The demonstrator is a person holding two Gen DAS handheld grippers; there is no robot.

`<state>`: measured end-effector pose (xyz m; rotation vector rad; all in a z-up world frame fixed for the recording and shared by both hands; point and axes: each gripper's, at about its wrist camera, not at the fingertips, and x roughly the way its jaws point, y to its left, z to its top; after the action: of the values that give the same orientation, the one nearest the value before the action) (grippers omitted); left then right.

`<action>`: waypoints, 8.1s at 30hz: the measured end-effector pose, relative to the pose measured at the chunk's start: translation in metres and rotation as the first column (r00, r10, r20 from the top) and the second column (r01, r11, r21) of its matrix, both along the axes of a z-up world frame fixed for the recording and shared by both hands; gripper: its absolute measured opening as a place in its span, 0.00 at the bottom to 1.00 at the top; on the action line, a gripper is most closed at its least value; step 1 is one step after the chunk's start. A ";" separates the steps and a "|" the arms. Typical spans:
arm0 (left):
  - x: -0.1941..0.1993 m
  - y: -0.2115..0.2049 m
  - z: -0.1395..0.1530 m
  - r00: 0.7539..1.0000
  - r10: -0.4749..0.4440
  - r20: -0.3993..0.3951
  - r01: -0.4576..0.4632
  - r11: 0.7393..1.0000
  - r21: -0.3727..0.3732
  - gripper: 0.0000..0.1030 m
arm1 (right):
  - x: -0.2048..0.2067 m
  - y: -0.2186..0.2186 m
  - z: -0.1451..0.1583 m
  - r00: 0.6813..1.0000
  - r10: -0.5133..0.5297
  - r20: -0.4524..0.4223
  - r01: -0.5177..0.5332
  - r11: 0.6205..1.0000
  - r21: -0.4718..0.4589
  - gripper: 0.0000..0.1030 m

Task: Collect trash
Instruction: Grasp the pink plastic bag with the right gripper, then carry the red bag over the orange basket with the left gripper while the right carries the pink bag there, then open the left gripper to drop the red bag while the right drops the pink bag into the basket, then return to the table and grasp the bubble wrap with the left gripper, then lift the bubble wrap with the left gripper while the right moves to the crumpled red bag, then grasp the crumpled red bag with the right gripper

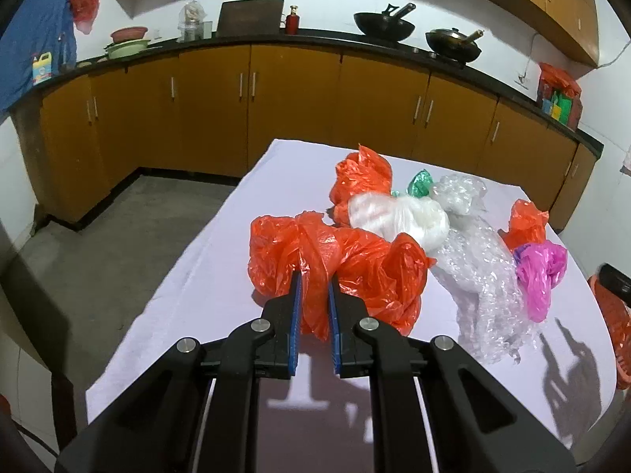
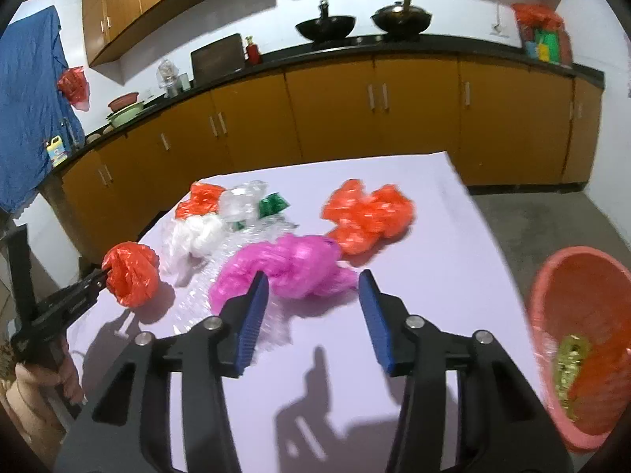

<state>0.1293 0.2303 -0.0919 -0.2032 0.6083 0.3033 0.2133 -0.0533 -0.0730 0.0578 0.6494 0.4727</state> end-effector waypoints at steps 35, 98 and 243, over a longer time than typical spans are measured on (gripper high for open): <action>-0.008 -0.011 0.015 0.997 -0.035 0.064 0.036 0.999 -0.021 0.12 | 0.009 0.005 -0.016 1.000 -0.010 -0.030 0.009 1.000 -0.029 0.05; 0.067 -0.326 0.046 0.739 -0.660 0.139 0.666 0.746 0.002 0.12 | -0.064 -0.285 0.018 0.824 -0.557 0.101 0.551 0.830 0.089 0.05; 0.040 -0.008 0.026 0.992 -0.065 0.112 0.064 0.998 0.011 0.25 | 0.140 0.041 -0.039 0.984 -0.174 -0.027 0.168 0.972 -0.165 0.36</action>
<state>0.1698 0.2219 -0.0660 -0.1916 0.5010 0.2304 0.3533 -0.0120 -0.1122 -0.0302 0.7145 0.2518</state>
